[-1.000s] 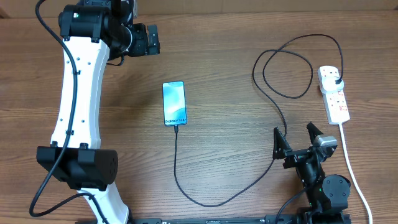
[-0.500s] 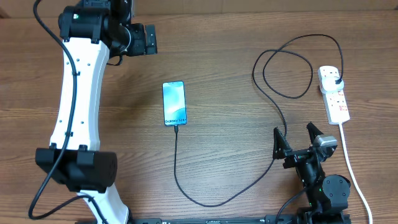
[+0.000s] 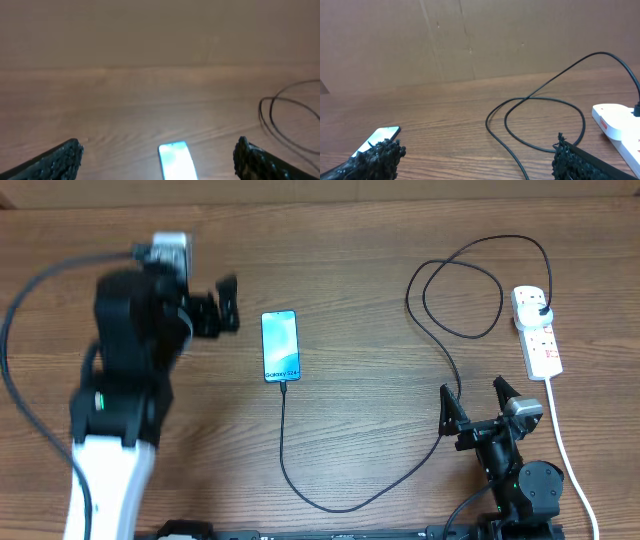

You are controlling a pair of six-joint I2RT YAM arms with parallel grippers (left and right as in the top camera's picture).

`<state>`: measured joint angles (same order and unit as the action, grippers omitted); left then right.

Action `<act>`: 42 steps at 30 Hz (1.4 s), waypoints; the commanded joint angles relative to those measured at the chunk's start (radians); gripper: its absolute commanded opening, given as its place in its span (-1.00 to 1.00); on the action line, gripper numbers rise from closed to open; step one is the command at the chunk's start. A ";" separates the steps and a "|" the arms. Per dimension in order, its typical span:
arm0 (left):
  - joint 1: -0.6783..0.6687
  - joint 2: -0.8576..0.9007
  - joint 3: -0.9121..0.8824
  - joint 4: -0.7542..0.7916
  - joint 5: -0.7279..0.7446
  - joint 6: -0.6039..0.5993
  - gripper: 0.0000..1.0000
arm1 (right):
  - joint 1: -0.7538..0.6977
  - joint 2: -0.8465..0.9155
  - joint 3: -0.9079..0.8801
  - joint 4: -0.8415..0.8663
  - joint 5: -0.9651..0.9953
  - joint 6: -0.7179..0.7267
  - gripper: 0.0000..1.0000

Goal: Plug charger to phone and switch on socket

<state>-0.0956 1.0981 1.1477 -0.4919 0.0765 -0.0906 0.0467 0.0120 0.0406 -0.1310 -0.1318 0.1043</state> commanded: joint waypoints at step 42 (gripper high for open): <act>0.095 -1.094 -1.143 0.415 -0.084 0.046 0.99 | 0.005 -0.009 -0.006 0.003 -0.003 -0.001 1.00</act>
<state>-0.0105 0.0151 0.0120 -0.0807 0.0059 -0.0669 0.0467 0.0113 0.0406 -0.1314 -0.1314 0.1040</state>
